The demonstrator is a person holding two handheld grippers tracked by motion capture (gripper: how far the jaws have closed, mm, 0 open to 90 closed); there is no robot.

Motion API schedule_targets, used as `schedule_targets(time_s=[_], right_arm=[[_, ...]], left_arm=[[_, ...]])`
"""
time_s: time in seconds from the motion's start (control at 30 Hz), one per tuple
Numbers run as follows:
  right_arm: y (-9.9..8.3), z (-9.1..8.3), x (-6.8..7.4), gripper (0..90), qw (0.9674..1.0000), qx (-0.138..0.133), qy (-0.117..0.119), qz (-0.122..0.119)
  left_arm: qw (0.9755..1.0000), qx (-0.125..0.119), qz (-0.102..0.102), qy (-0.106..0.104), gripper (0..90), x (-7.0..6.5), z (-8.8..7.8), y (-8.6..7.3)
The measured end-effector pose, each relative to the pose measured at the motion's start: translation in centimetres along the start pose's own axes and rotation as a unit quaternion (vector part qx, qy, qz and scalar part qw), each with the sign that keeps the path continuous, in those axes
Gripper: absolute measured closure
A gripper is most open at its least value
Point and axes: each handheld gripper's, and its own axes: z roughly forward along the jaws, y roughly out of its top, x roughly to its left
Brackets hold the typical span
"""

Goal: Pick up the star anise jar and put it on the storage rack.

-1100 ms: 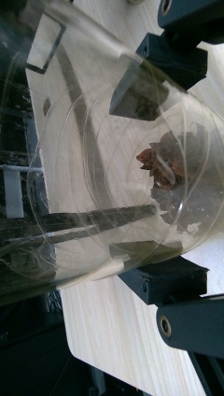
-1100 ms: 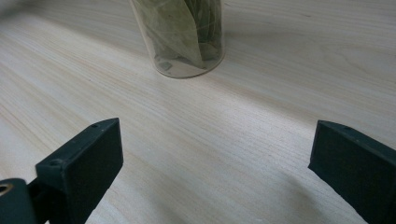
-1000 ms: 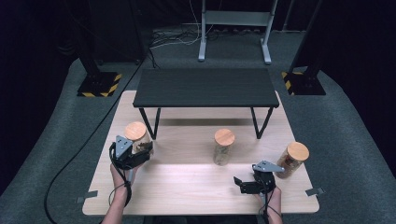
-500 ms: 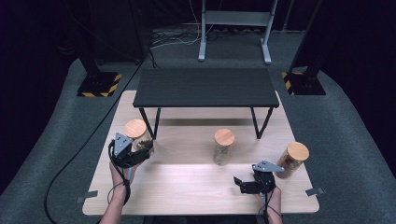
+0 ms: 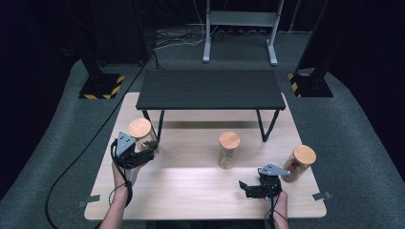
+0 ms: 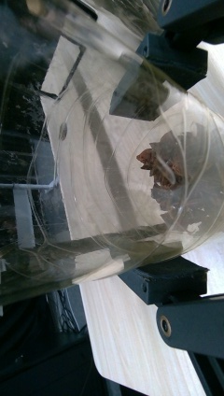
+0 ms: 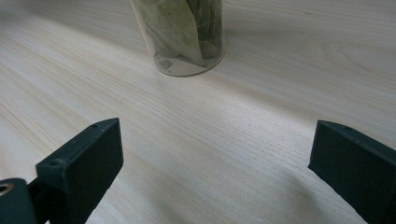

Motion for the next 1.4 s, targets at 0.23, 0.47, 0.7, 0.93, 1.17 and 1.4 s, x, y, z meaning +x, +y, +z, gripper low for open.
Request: schedule_targets(time_s=[0.23, 0.47, 0.7, 0.93, 1.17, 1.4], right_arm=[[0.0, 0.0, 0.0, 1.8, 1.0000, 0.000, 0.000, 0.000], [0.0, 0.0, 0.0, 1.8, 1.0000, 0.001, 0.000, 0.001], [0.0, 0.0, 0.0, 1.9, 1.0000, 0.000, 0.001, 0.001], [0.0, 0.0, 0.0, 1.9, 1.0000, 0.001, 0.001, 0.001], [0.0, 0.0, 0.0, 1.9, 1.0000, 0.002, 0.002, -0.001], [0.0, 0.0, 0.0, 1.9, 1.0000, 0.001, 0.003, 0.000]], left_arm=[[0.9999, 0.001, 0.004, -0.012, 24.2, -0.2, 0.1, 0.7], [0.9998, -0.001, 0.005, -0.017, 24.2, -0.3, 0.2, 1.3], [0.9998, -0.001, 0.010, -0.019, 24.2, -0.3, 0.2, 1.8], [0.9997, -0.002, 0.013, -0.020, 24.2, -0.2, 0.2, 2.2], [0.9997, -0.004, 0.015, -0.020, 24.2, -0.2, 0.2, 2.7], [0.9996, -0.004, 0.016, -0.021, 24.2, -0.2, 0.3, 3.2]])
